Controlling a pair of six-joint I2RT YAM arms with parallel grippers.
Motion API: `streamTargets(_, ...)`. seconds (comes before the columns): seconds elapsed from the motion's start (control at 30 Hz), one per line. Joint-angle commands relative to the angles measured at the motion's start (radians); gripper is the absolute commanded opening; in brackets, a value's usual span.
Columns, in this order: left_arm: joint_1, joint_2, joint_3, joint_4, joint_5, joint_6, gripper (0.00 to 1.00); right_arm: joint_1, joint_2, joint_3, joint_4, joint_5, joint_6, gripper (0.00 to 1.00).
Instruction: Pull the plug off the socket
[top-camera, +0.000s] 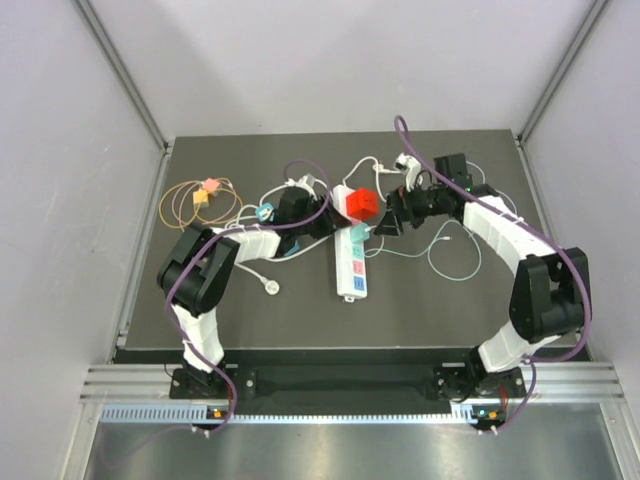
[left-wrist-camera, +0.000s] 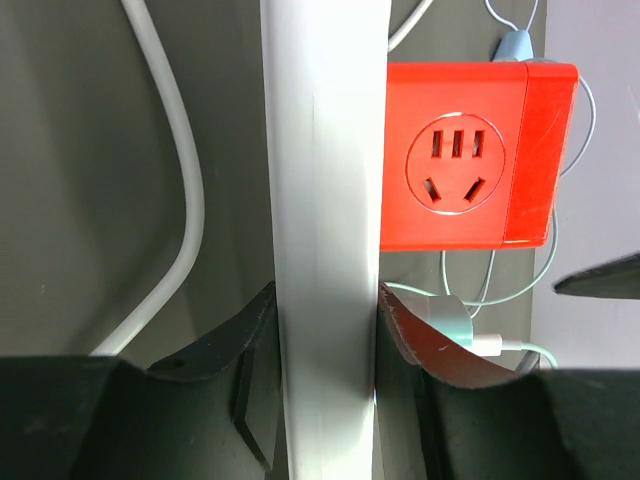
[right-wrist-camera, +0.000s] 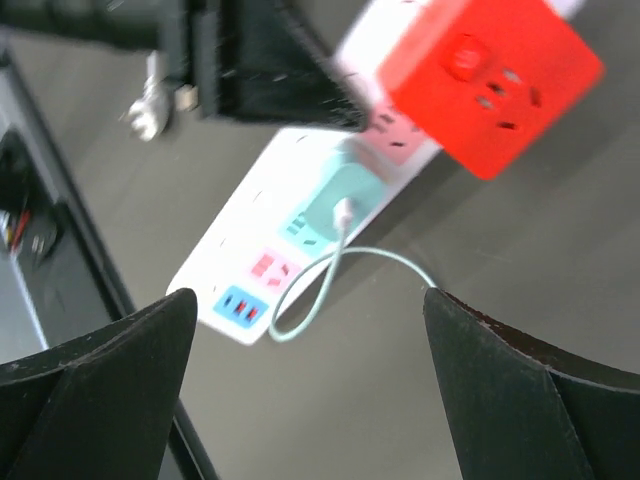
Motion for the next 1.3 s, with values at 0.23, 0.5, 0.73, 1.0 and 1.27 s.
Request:
streamTargets(0.23, -0.014, -0.114, 0.013, 0.162, -0.039, -0.067, 0.0, 0.13, 0.051, -0.032, 0.292, 0.188, 0.463, 0.9)
streamTargets(0.5, -0.023, -0.128, 0.01, 0.163, -0.049, -0.069, 0.0, 0.161, 0.137, 0.023, 0.286, 0.237, 0.569, 0.77)
streamTargets(0.73, -0.025, -0.131, 0.01, 0.168, -0.049, -0.073, 0.0, 0.177, 0.157, 0.034, 0.289, 0.265, 0.58, 0.49)
streamTargets(1.0, -0.031, -0.139, 0.001, 0.163, -0.059, -0.069, 0.0, 0.178, 0.206, 0.082, 0.252, 0.271, 0.577, 0.28)
streamTargets(1.27, -0.032, -0.152, -0.007, 0.071, -0.148, -0.003, 0.0, 0.177, 0.155, 0.094, 0.229, 0.294, 0.493, 0.0)
